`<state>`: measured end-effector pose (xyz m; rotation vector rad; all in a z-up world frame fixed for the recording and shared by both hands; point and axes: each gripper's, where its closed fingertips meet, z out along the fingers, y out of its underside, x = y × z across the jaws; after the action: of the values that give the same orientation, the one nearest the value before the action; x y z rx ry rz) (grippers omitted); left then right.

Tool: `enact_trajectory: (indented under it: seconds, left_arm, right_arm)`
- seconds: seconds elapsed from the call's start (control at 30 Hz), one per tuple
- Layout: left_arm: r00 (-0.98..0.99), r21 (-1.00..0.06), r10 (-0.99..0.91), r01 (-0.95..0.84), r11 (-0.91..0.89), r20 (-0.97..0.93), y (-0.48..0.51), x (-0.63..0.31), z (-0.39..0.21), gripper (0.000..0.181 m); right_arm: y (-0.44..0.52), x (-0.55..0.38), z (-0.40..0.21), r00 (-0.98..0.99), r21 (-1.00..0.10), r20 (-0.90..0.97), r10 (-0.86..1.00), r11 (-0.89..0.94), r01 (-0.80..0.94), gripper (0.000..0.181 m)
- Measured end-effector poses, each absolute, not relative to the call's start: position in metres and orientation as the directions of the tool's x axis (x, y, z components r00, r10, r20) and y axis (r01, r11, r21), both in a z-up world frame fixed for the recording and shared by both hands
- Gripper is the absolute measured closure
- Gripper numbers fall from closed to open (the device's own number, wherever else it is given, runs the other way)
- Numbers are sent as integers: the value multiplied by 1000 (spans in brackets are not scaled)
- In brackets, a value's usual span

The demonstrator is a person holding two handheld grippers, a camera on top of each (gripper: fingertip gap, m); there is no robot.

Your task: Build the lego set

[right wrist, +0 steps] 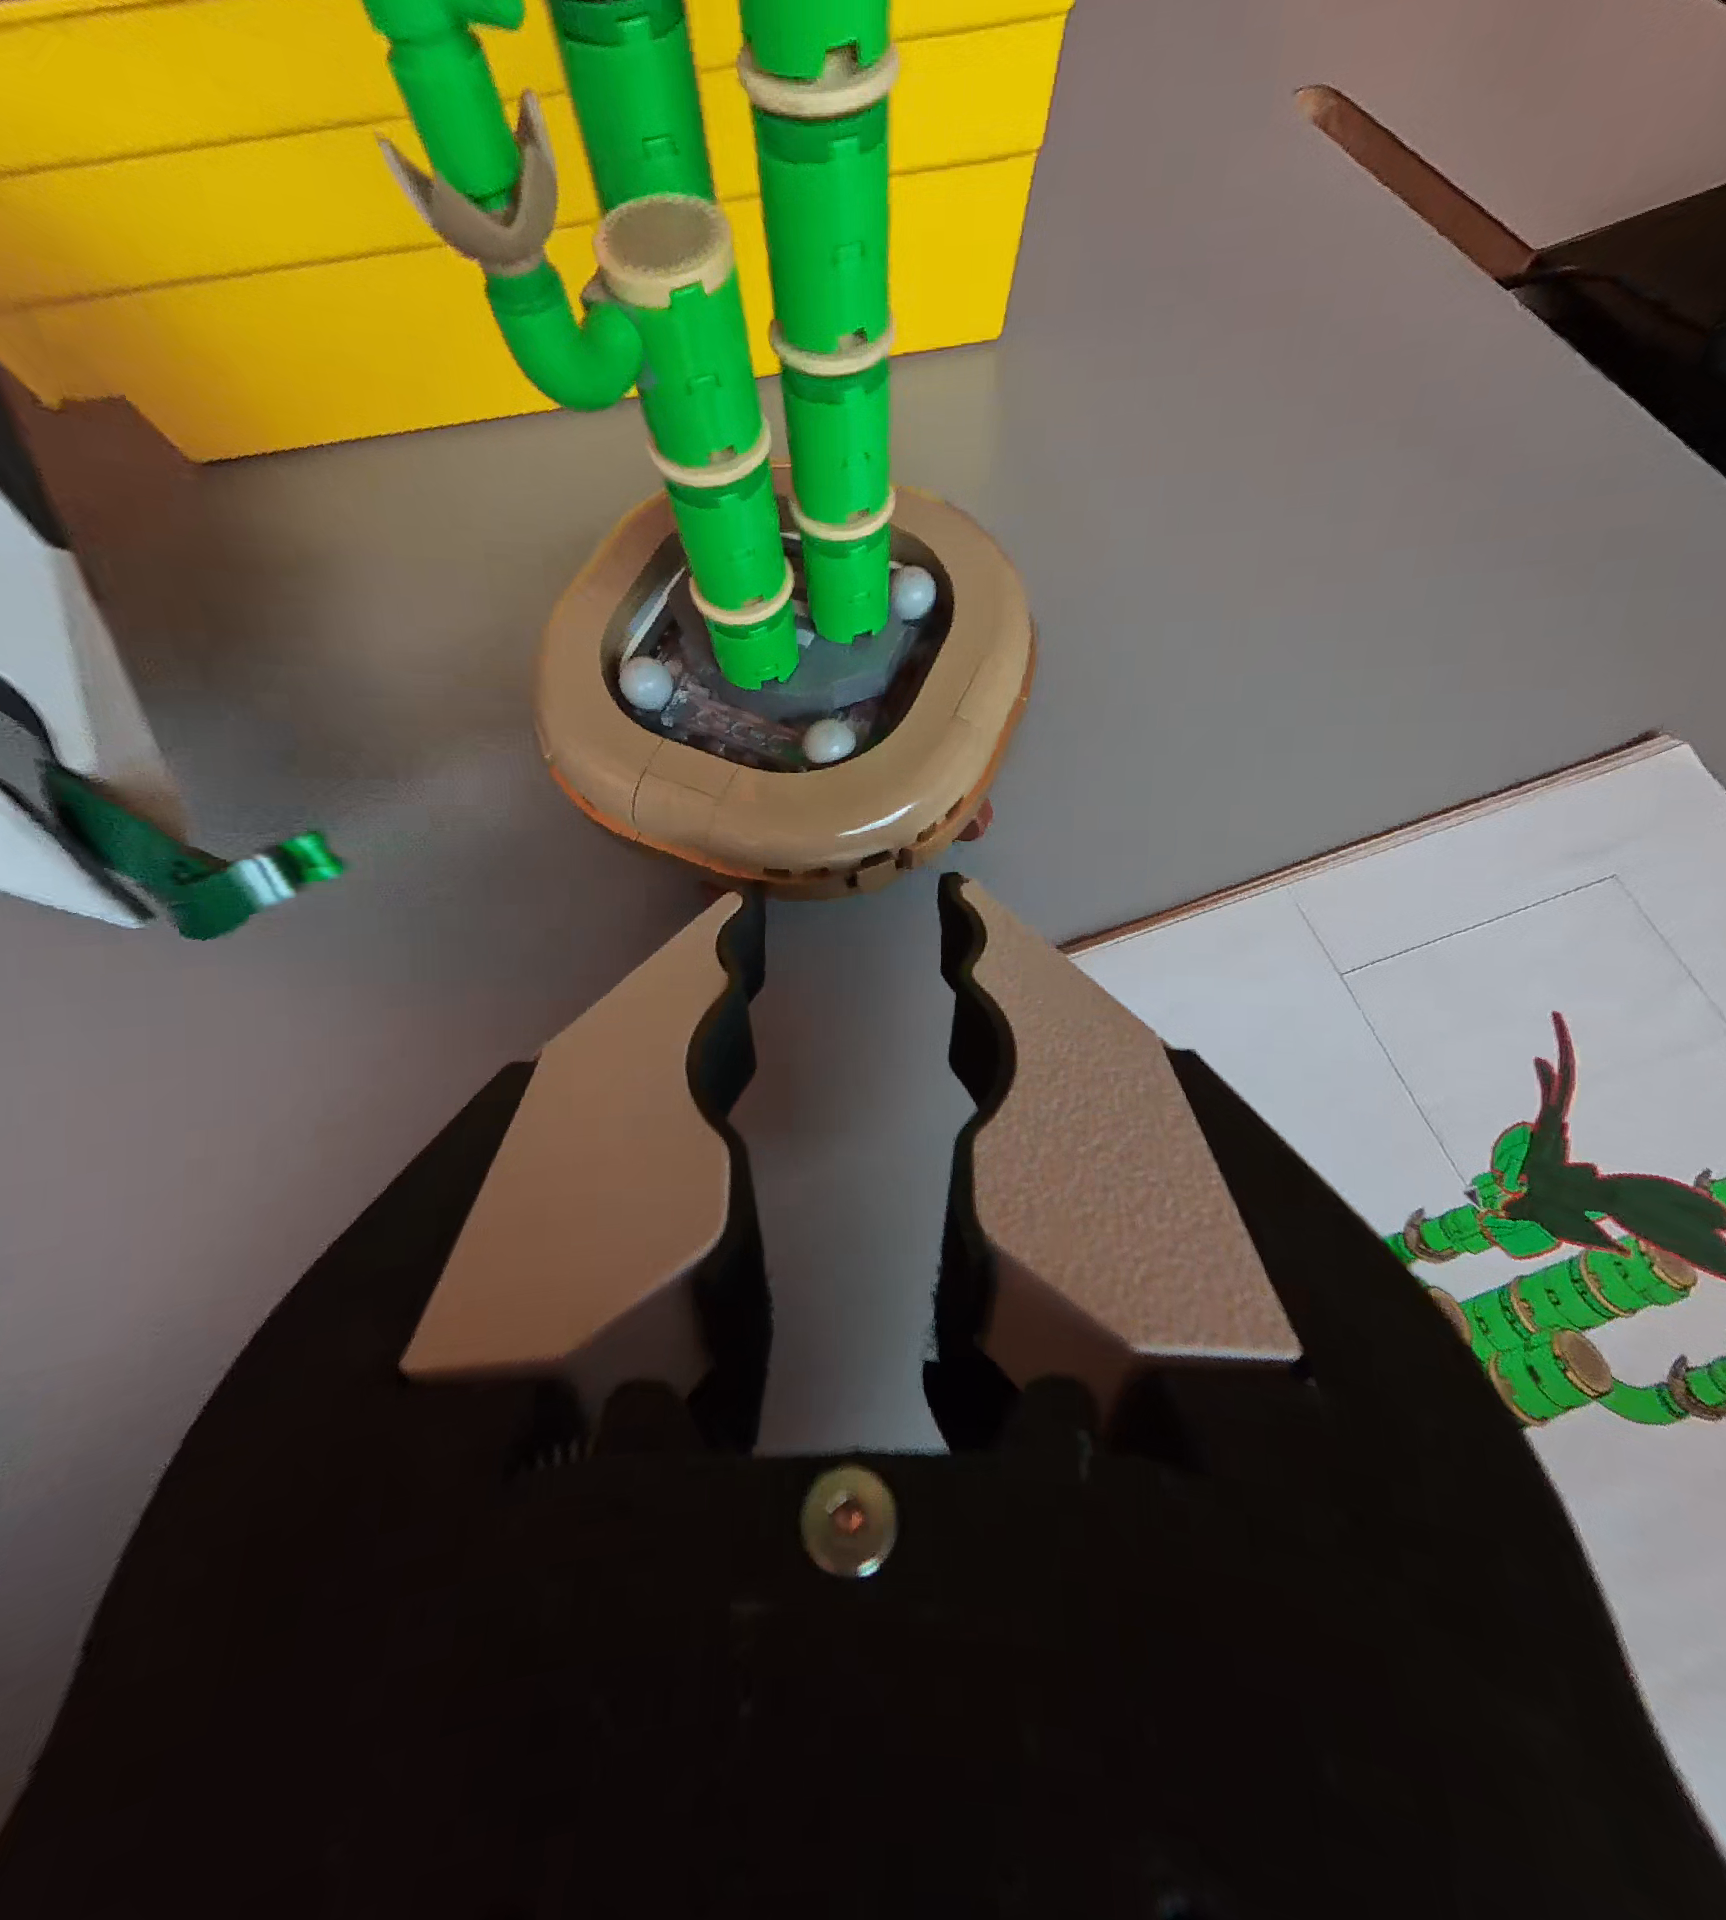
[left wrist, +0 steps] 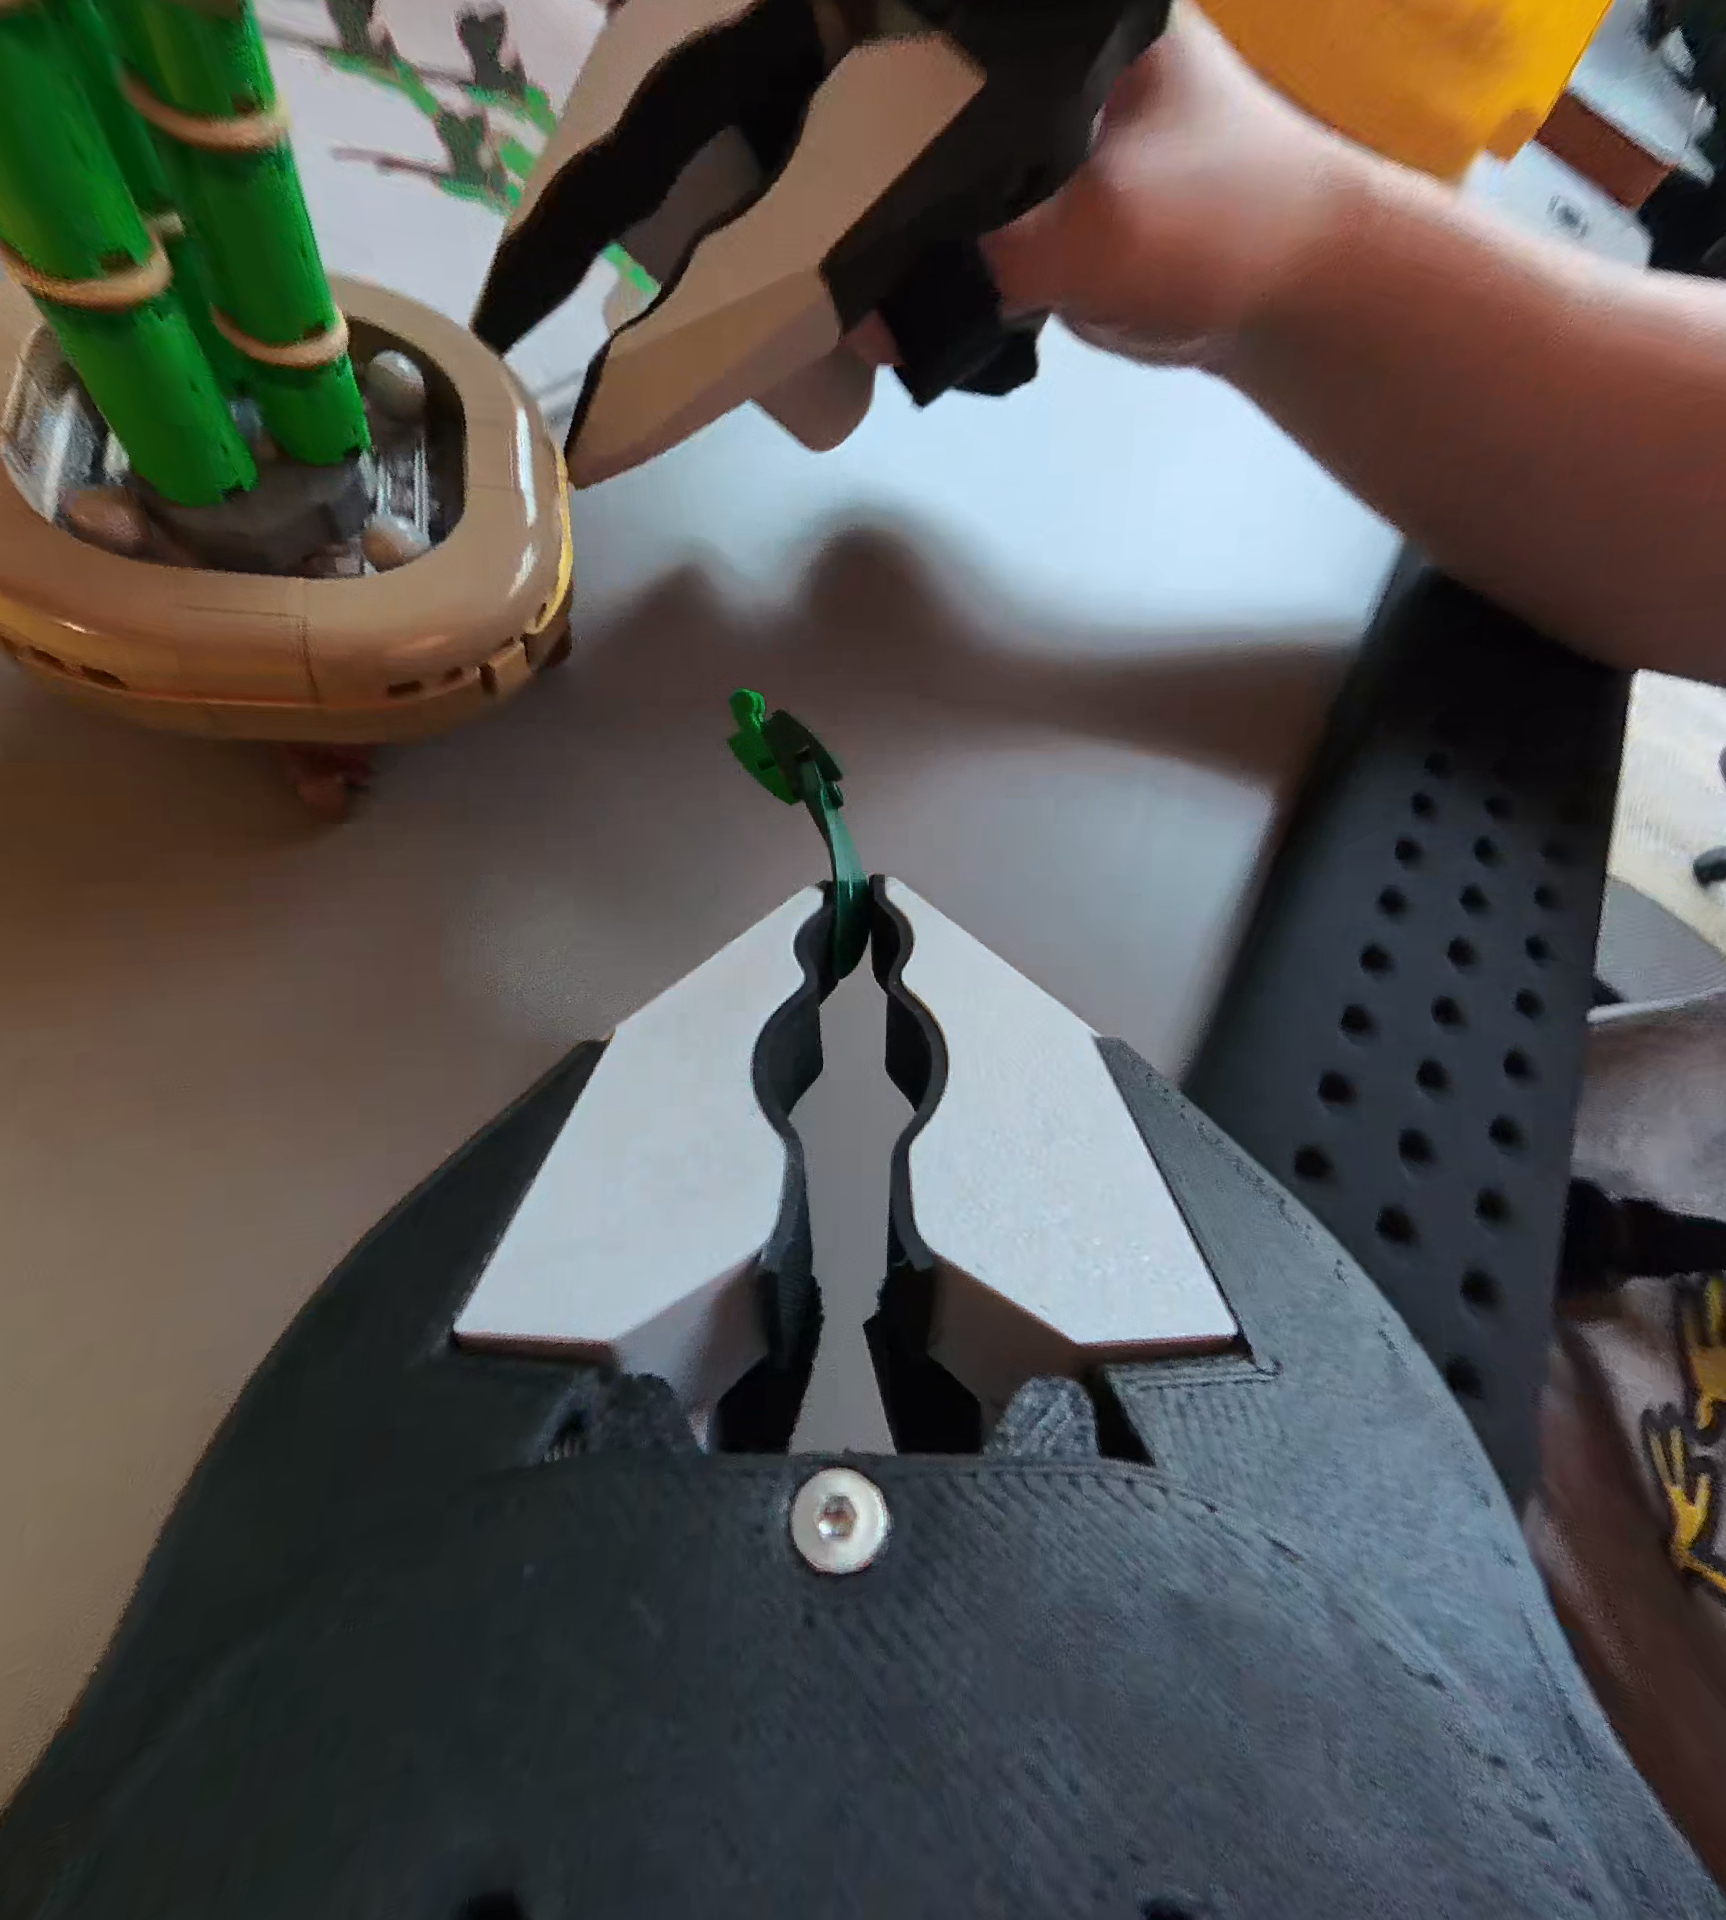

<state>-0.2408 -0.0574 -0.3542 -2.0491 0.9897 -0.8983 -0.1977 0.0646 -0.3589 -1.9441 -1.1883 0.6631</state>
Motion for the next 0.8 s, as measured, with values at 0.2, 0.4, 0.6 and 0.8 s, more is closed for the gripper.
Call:
enact_trajectory:
  seconds: [0.2,0.4,0.6,0.8]
  left_arm:
    - [515,-896,-803,-137,-422,300,-57,-238,-296,179]
    - [466,-908,-785,111,-405,407,-61,-220,-236,179]
    - [361,-848,-769,271,-455,527,-80,-204,-199,179]
    - [216,-721,-704,386,-575,677,-88,-207,-190,179]
  right_arm:
    - [52,-178,-319,558,-890,39,829,-225,397,144]
    - [-18,-193,-254,438,-789,597,672,392,473,134]
    - [-35,-206,-216,376,-412,901,216,696,588,139]
    - [-59,-210,-185,447,-335,891,85,788,518,142]
